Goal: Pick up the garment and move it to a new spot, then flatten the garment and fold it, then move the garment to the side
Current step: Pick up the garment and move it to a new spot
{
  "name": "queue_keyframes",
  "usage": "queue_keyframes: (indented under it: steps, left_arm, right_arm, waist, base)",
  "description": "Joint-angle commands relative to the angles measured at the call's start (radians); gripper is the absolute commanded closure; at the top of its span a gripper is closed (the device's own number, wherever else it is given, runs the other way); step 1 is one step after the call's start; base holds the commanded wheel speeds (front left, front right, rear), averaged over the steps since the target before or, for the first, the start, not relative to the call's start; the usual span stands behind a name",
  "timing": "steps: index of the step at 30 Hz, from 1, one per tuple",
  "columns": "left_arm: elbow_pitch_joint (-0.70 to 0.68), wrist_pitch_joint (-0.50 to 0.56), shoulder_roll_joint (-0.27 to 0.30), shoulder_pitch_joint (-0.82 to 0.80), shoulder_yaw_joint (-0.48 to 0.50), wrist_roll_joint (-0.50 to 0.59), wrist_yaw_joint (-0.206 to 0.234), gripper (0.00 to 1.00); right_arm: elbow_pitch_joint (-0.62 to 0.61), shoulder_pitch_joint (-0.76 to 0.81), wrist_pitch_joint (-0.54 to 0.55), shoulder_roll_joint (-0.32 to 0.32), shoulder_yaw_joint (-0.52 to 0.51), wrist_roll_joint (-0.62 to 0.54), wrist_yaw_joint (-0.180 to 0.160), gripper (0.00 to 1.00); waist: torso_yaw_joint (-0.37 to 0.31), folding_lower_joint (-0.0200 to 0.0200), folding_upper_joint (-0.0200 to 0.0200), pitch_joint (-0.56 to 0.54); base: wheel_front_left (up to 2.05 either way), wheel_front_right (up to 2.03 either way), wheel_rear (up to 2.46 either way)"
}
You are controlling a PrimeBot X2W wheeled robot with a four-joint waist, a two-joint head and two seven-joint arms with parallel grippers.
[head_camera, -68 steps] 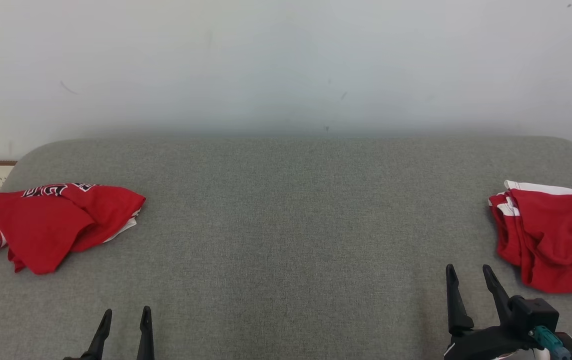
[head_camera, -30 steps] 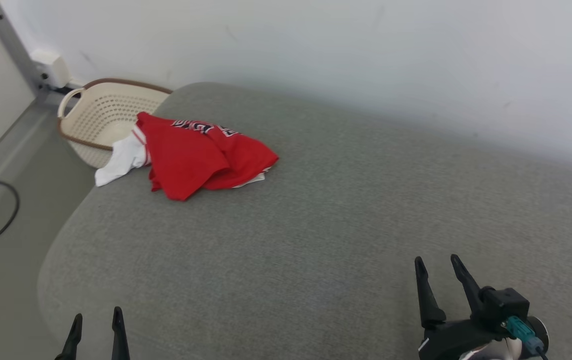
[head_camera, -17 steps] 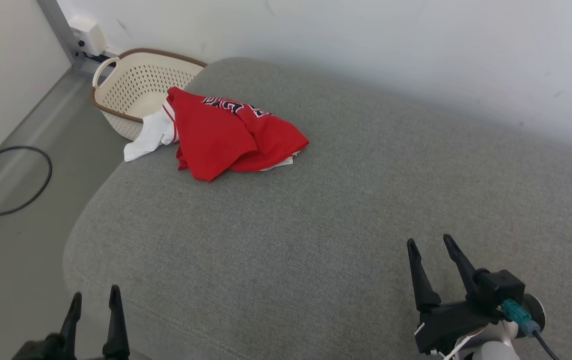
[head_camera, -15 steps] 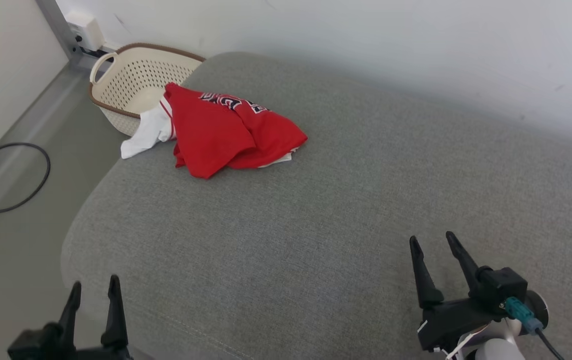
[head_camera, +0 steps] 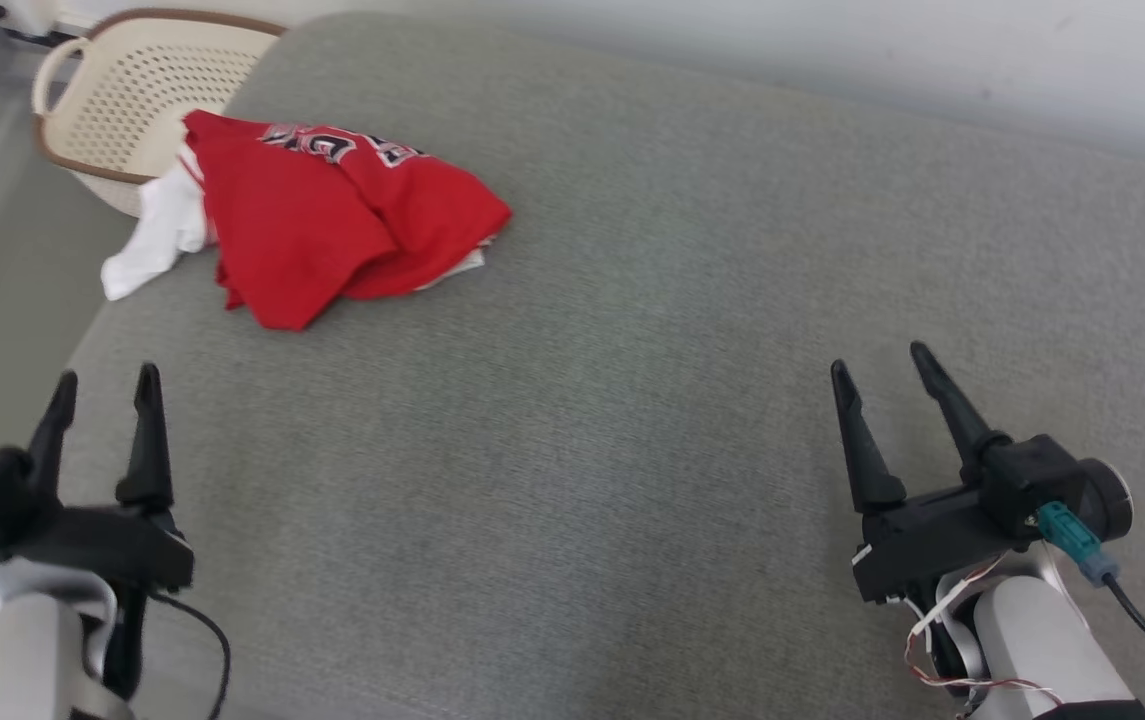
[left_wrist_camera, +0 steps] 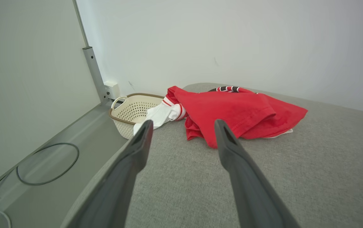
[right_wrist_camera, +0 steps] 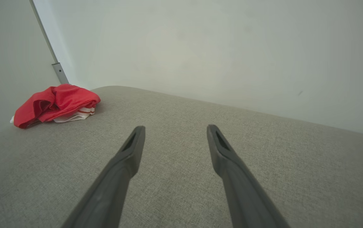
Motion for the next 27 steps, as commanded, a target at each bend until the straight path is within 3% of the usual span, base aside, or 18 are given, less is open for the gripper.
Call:
queue_keyframes:
  steps: [1,15,27]
  left_arm:
    - [0.026,-0.001,0.020,-0.038,-0.009,-0.003,-0.001,0.00]
    - [0.250,-0.001,0.221,-0.255,-0.155,-0.176,-0.003,0.00]
    - [0.361,0.012,0.296,-0.319,-0.294,-0.397,-0.003,0.00]
  right_arm:
    - [-0.008,-0.012,-0.005,-0.010,0.000,-0.002,0.000,0.00]
    - [-0.057,-0.038,-0.005,-0.047,-0.026,-0.014,0.000,0.00]
    - [-0.071,-0.044,-0.003,-0.063,-0.041,-0.010,0.000,0.00]
  waist:
    - [-0.080,-0.0001,-0.0001,0.080]
    - [-0.199,-0.0001,-0.0001,0.199]
    - [-0.221,-0.0001,-0.0001,0.236]
  base:
    - [0.00,0.00,0.00]
    - [0.00,0.00,0.00]
    - [0.00,0.00,0.00]
